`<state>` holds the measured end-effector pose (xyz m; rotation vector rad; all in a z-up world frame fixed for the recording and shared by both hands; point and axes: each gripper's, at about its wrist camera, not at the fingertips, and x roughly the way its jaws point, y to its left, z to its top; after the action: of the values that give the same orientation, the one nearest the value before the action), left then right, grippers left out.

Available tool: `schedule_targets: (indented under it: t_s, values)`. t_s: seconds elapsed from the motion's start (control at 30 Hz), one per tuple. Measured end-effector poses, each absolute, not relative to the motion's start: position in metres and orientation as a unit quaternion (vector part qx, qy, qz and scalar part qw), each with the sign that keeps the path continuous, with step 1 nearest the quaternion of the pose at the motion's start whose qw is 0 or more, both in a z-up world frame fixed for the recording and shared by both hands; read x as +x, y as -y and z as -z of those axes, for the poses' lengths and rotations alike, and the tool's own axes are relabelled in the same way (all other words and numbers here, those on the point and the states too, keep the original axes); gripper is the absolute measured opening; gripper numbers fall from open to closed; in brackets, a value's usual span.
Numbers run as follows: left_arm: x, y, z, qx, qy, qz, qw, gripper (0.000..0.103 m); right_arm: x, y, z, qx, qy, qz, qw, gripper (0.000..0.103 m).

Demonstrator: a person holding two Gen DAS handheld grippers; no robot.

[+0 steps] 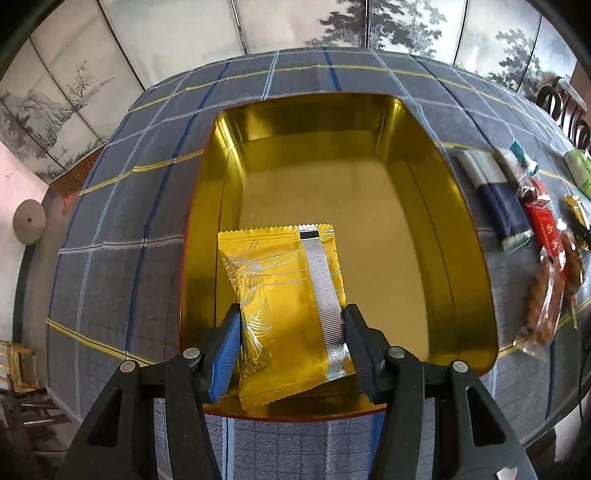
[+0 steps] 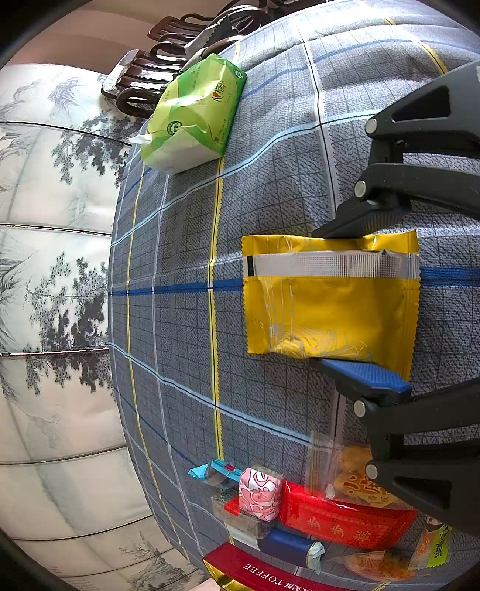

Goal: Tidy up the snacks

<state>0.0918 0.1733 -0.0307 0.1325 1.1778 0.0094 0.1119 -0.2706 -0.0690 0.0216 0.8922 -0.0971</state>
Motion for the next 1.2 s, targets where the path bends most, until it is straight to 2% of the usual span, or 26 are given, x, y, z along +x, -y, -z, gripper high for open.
schedule_targets:
  t_s: [0.43, 0.5, 0.67, 1.2]
  values:
    - [0.090, -0.179, 0.035, 0.087, -0.554, -0.017, 0.828, 0.053, 0.112, 0.270, 0.069, 0.011, -0.431, 0.047, 0.901, 0.061]
    - [0.089, -0.179, 0.035, 0.082, -0.552, -0.017, 0.830, 0.055, 0.112, 0.270, 0.070, 0.010, -0.431, 0.047, 0.901, 0.061]
    - [0.085, -0.175, 0.029, 0.086, -0.538, -0.016, 0.838, 0.074, 0.112, 0.271, 0.070, 0.011, -0.431, 0.047, 0.901, 0.061]
    - [0.046, -0.173, -0.013, 0.056, -0.471, -0.088, 0.876, 0.080, 0.116, 0.272, 0.067, 0.013, -0.443, 0.057, 0.895, 0.060]
